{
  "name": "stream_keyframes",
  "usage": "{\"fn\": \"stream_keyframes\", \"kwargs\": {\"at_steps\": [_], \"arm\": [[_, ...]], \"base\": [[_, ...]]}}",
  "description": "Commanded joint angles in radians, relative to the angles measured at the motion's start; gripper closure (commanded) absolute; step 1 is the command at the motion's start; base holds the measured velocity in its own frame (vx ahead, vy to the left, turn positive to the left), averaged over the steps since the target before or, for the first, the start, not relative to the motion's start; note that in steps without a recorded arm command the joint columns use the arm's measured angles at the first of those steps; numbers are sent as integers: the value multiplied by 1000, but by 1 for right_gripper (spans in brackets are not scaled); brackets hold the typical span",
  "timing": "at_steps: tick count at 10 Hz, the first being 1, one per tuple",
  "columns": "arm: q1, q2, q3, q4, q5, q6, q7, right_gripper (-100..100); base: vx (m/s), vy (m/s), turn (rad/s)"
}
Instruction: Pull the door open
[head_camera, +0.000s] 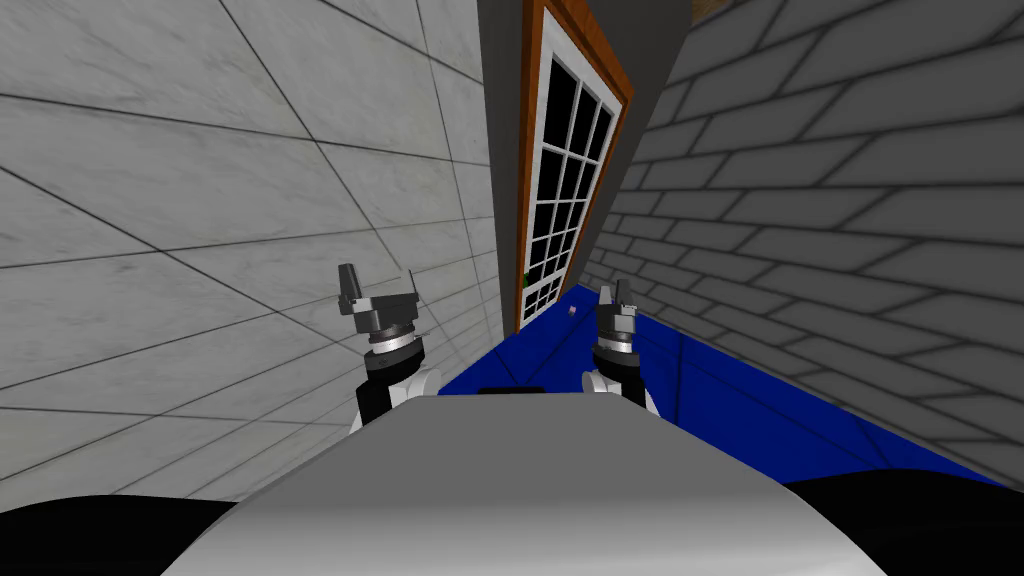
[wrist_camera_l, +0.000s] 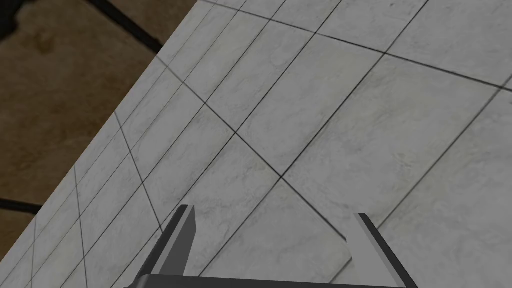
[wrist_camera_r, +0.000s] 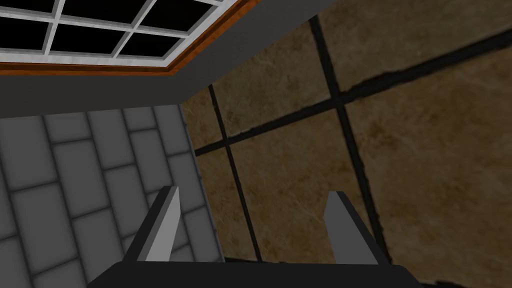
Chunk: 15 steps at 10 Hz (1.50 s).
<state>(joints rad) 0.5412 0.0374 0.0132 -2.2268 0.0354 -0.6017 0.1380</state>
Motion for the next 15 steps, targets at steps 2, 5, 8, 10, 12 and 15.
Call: {"fn": "stream_keyframes", "kwargs": {"at_steps": [2,5,8,10,12,15], "arm": [[-15,-10,-16,44,15,-8,34,-100],[-36,-22,-38,105,36,-20,80,-100],[-63,-35,-68,186,64,-35,142,-100],[-85,-44,-91,244,85,-47,191,-100],[-97,-48,-104,284,98,-54,218,-100],[-135,-59,-145,381,136,-75,304,-100]], "base": [[33,-39,168],[62,-50,135],[57,-68,206],[74,-77,181],[46,-55,103],[65,-88,204]]}}
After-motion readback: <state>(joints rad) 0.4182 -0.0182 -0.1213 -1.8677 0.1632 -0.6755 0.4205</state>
